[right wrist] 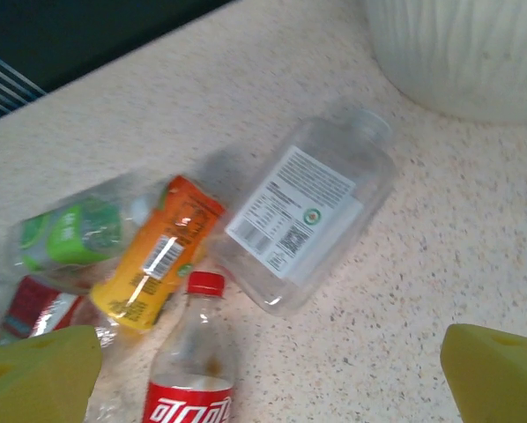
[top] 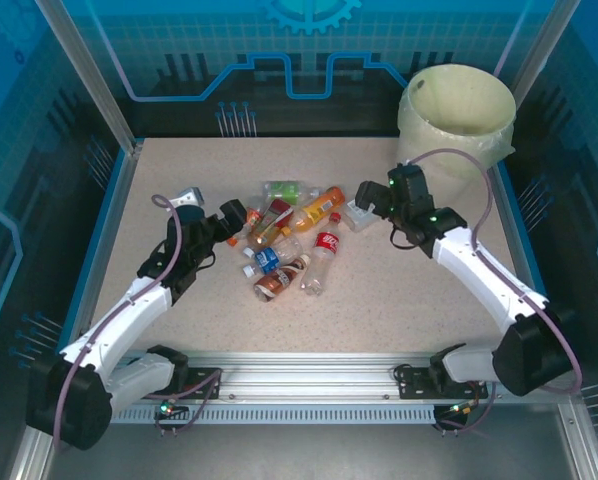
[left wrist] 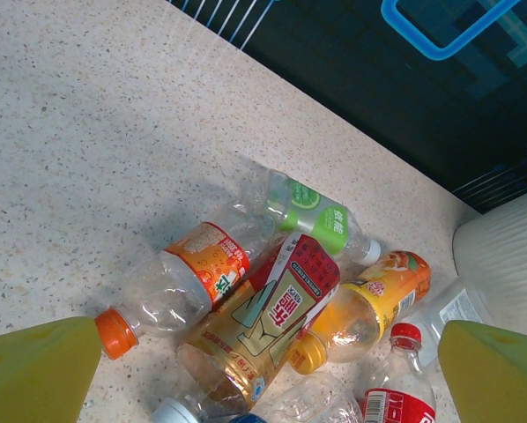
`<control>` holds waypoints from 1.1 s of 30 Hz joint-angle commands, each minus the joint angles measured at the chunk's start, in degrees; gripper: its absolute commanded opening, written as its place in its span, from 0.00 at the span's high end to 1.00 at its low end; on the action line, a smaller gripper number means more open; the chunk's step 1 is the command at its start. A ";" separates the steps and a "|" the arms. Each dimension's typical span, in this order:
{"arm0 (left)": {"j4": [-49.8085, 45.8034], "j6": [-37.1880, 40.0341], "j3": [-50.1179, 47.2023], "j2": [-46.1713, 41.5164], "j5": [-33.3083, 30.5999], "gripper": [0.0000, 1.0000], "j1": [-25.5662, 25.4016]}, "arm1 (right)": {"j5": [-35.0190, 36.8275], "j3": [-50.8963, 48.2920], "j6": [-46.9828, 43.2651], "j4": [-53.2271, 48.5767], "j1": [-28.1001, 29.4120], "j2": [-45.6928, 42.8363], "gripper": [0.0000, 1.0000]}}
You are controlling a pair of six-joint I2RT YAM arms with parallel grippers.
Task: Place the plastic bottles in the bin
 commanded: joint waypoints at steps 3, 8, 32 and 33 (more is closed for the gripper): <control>1.03 -0.47 1.04 0.22 1.00 0.01 0.86 | 6.55 1.83 9.66 1.26 2.14 7.37 0.00; 1.04 -0.70 0.51 0.33 0.91 0.01 1.05 | 7.49 4.38 14.15 3.50 2.18 14.53 0.00; 0.91 -1.64 -0.60 1.73 1.59 0.01 1.75 | -2.64 -3.77 5.03 -4.41 -1.31 18.24 0.03; 0.93 -1.79 -0.60 1.80 1.60 0.01 1.75 | -2.74 -5.00 4.40 -4.90 -1.40 16.76 0.03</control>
